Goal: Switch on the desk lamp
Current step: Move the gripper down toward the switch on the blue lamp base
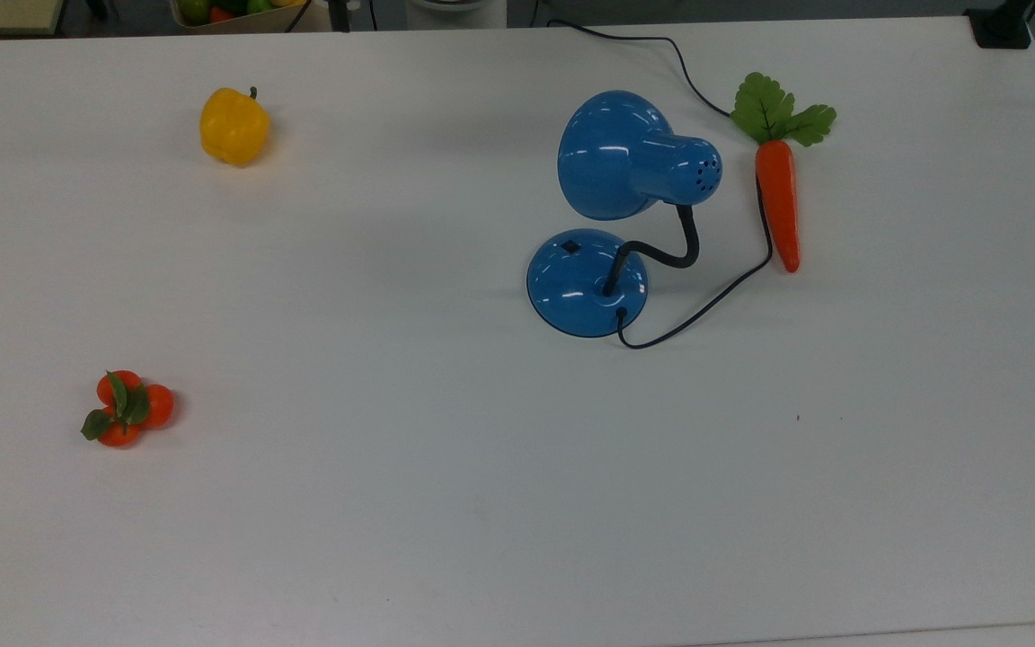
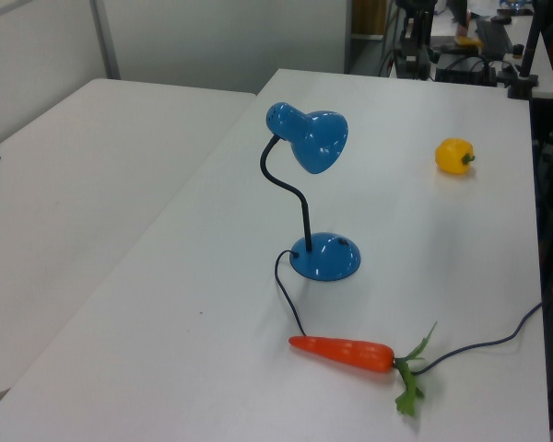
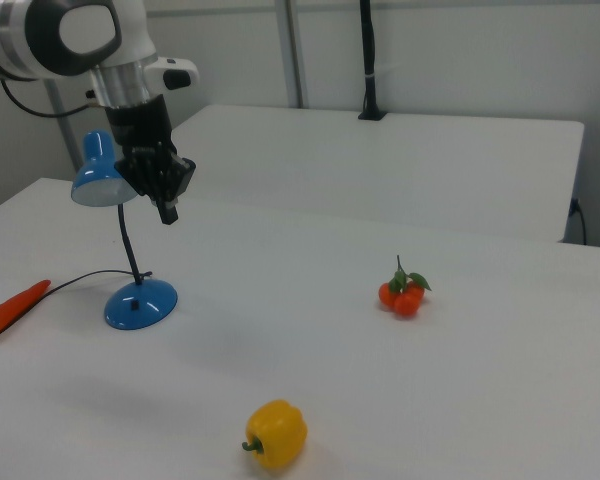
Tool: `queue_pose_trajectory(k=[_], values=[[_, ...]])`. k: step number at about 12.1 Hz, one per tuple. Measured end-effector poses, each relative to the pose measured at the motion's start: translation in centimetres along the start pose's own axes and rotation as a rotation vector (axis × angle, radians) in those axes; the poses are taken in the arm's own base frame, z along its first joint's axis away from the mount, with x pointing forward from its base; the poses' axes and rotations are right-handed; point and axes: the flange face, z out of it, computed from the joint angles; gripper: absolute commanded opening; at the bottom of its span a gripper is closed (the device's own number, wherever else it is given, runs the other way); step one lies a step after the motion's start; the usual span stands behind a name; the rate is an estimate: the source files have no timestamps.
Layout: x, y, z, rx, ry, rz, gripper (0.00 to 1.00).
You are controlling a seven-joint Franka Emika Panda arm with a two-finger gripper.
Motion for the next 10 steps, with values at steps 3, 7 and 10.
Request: queue_pose_trajectory(k=[3,7,10], values=[[1.0,-1.8,3.7,0.0,0.003,-0.033,0.0],[1.0,-6.3,9.7,0.0,-0.012,-0.115,0.0],[0.8,-10.0,13.0,0.001,0.012,-0.181,0.0]])
